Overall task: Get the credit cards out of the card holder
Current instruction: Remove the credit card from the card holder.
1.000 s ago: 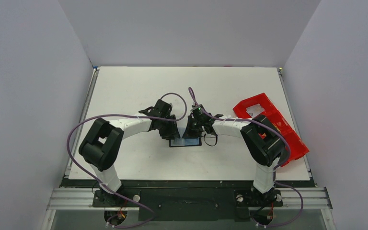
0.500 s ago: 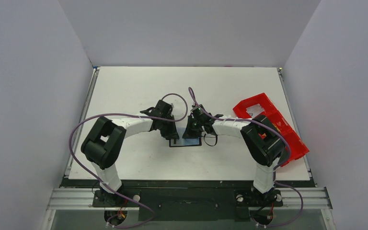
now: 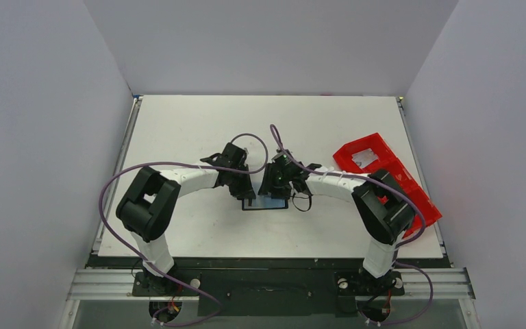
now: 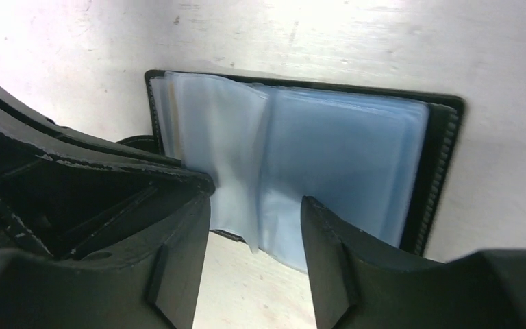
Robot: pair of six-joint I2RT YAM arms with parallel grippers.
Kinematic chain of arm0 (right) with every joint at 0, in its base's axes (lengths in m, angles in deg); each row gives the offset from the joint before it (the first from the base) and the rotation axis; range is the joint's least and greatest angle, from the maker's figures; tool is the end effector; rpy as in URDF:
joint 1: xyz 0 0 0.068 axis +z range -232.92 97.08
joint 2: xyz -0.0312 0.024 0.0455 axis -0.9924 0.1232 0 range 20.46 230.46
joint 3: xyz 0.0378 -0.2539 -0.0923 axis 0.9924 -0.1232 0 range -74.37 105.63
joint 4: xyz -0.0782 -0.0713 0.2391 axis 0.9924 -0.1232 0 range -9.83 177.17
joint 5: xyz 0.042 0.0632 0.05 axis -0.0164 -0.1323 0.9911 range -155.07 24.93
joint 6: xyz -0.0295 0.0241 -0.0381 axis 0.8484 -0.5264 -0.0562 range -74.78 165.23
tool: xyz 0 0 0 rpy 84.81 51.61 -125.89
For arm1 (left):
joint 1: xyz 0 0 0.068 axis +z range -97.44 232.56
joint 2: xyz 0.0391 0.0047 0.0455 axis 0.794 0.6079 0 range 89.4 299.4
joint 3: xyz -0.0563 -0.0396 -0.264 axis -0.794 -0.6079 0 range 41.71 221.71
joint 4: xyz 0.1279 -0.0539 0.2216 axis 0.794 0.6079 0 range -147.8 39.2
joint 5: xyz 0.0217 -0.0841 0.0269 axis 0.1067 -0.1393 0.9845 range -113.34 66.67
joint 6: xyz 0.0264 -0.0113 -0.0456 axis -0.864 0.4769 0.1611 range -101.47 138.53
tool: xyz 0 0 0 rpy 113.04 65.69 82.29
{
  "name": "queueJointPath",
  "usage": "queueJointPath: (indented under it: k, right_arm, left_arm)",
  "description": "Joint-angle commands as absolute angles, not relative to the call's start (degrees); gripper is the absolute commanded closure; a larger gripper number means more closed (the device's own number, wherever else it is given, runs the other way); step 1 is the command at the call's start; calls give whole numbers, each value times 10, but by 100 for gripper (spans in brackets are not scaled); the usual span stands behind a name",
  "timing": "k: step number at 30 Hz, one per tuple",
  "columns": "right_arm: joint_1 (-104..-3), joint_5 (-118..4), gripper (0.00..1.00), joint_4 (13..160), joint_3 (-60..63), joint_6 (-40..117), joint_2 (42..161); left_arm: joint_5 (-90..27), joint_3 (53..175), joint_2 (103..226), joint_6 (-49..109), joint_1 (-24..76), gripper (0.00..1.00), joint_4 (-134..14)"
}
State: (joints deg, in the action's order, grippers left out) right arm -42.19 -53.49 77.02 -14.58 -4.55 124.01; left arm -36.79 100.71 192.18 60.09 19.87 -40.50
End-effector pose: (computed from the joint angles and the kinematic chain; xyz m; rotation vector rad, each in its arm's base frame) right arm 0.2714 0.2432 0.1561 0.1250 2.7181 0.8233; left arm 0.2896 -0.1957 0.1497 -0.1313 2.7934 -0.6980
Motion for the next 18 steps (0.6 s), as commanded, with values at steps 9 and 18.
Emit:
queueJointPath:
  k: [9, 18]
  right_arm:
    - [-453, -696, 38, 653, -166, -51, 1093]
    - [-472, -706, 37, 641, -192, -44, 1047]
  left_arm:
    - [-378, 1025, 1900, 592, 196, 100, -425]
    - [-398, 1059, 1910, 595, 177, 89, -441]
